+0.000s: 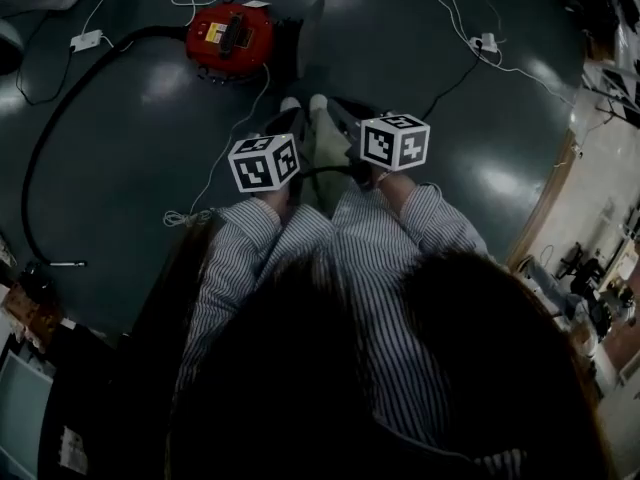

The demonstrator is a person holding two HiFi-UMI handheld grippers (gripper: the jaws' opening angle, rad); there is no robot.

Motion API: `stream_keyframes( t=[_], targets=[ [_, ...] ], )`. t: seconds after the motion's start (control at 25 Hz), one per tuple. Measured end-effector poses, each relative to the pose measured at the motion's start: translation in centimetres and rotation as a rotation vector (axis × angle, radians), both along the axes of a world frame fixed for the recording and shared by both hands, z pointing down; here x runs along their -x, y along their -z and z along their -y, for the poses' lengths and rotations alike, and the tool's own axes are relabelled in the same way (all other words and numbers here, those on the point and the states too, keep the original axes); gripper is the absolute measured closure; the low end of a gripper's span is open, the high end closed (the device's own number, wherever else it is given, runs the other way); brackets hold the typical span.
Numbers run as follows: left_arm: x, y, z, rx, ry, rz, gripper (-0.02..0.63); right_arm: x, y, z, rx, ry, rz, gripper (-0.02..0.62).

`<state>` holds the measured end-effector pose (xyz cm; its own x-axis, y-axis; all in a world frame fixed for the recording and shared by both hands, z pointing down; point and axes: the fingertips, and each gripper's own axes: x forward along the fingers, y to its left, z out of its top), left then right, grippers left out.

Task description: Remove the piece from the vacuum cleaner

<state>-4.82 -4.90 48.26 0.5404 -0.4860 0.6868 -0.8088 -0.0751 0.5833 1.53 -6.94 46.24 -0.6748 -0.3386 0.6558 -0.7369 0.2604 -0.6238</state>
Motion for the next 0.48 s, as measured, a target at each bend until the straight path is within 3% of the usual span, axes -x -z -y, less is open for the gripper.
stream_keyframes(
  t=[0.48],
  targets=[
    [0.5,-10.2,3.7,0.092,0.084,-0.022,0.600,2.3,-11.4,5.3,0.112,0.098,-0.022,0.594]
  ],
)
